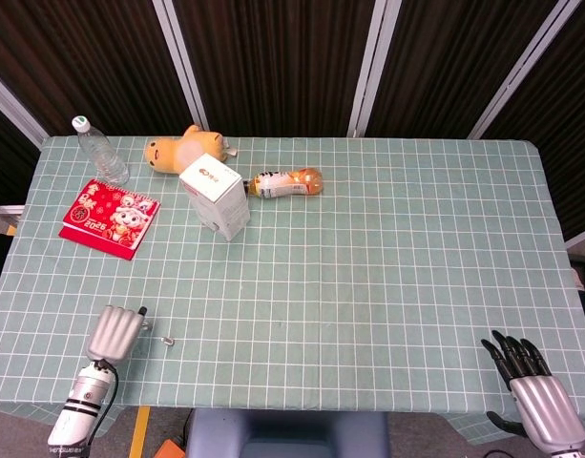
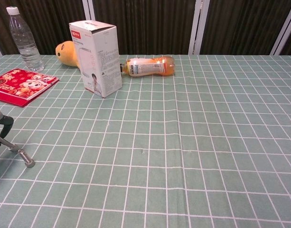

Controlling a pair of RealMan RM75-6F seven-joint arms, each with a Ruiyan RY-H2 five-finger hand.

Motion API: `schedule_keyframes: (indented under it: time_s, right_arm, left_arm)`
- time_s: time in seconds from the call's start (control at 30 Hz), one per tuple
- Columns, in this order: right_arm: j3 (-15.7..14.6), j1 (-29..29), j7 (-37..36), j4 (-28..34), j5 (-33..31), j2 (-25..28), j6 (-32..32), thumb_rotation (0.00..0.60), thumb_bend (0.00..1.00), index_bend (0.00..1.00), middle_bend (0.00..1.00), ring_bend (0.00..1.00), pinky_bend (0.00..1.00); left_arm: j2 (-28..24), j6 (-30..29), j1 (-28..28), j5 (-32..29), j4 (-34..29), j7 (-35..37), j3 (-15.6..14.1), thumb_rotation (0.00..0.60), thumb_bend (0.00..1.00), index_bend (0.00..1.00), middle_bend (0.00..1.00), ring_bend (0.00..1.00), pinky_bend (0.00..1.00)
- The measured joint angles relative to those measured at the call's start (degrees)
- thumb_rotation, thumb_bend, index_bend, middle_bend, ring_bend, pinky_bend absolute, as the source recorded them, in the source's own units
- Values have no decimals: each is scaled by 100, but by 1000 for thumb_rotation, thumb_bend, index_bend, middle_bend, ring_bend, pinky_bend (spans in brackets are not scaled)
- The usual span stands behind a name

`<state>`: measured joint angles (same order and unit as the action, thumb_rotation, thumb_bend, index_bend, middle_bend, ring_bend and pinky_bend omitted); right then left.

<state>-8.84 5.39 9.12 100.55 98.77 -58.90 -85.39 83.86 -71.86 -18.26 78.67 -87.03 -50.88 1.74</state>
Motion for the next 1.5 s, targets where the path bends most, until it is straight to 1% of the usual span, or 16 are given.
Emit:
schedule_keyframes:
  time_s: [0.13, 0.33, 0.7, 0.77, 0.8, 0.83, 0.87, 0.93, 0.97, 1.0, 1.03, 1.07, 1.13, 1.3, 1.4, 1.5]
  right_arm:
    - [-7, 6, -10, 6, 15, 10, -14, 600, 158, 0, 0, 0, 0]
    - [-10, 3, -17, 16, 6, 18, -1, 600, 158, 0, 0, 0, 0]
    - [-5, 11, -19, 24, -2, 23, -18, 600, 158, 0, 0, 0, 0]
    - [-5, 12, -20, 24, 2, 25, -21, 600, 159, 0, 0, 0, 0]
    - [-6, 13, -22, 25, 5, 27, -24, 600, 159, 0, 0, 0, 0]
    - [-2, 16, -25, 26, 8, 30, -37, 600, 158, 0, 0, 0, 0]
    - [3, 23, -31, 25, 13, 36, -71, 600, 158, 0, 0, 0, 0]
    - [10, 36, -39, 20, 26, 43, -110, 600, 158, 0, 0, 0, 0]
    - [9, 40, -37, 20, 30, 46, -113, 600, 158, 0, 0, 0, 0]
    - [10, 42, -32, 21, 33, 46, -119, 600, 158, 0, 0, 0, 0]
    - [11, 45, -24, 20, 39, 45, -129, 600, 158, 0, 0, 0, 0]
    - [14, 52, -15, 20, 47, 43, -150, 600, 158, 0, 0, 0, 0]
    - [25, 67, -2, 16, 57, 37, -199, 600, 158, 0, 0, 0, 0]
    - [90, 93, 74, -5, -23, -4, -249, 600, 158, 0, 0, 0, 0]
    - [76, 103, 101, 22, -2, 6, -245, 600, 158, 0, 0, 0, 0]
    - [73, 134, 85, 32, 30, 24, -325, 600, 158, 0, 0, 0, 0]
  left_arm:
    - [4, 53, -35, -98, -31, -60, -3, 600, 396, 511, 1000, 1000, 1000]
    - [25, 43, -65, -129, -21, -29, -18, 600, 398, 398, 1000, 1000, 1000]
    - [-31, -78, -65, -18, -116, 75, -89, 600, 397, 358, 998, 1000, 1000]
    - [-46, -104, -59, 3, -137, 88, -95, 600, 396, 319, 949, 975, 1000]
    - [-70, -146, -46, 31, -173, 112, -99, 600, 396, 266, 850, 902, 989]
    - [-111, -203, -22, 59, -226, 151, -105, 600, 397, 208, 722, 785, 923]
    - [-182, -290, 24, 88, -311, 222, -120, 600, 397, 153, 598, 657, 826]
    - [-436, -550, 171, 198, -600, 520, -200, 600, 397, 37, 290, 300, 473]
    - [-553, -650, 235, 264, -725, 704, -244, 600, 397, 16, 199, 193, 358]
    - [-700, -758, 323, 375, -857, 1002, -311, 600, 397, 1, 93, 77, 220]
    - [-801, -839, 393, 479, -920, 1263, -365, 600, 397, 0, 30, 16, 129]
    - [-891, -937, 466, 597, -955, 1557, -421, 600, 397, 0, 5, 1, 92]
    - [-1050, -1269, 652, 892, -945, 2362, -549, 600, 393, 0, 0, 0, 61]
    - [-1351, -2121, 1084, 1576, -522, 4581, -859, 600, 380, 0, 0, 0, 35]
    - [-1536, -2383, 1249, 1865, -275, 5480, -1000, 600, 379, 0, 0, 0, 34]
    - [-1756, -2491, 1356, 2199, -88, 5915, -1133, 600, 379, 0, 0, 0, 33]
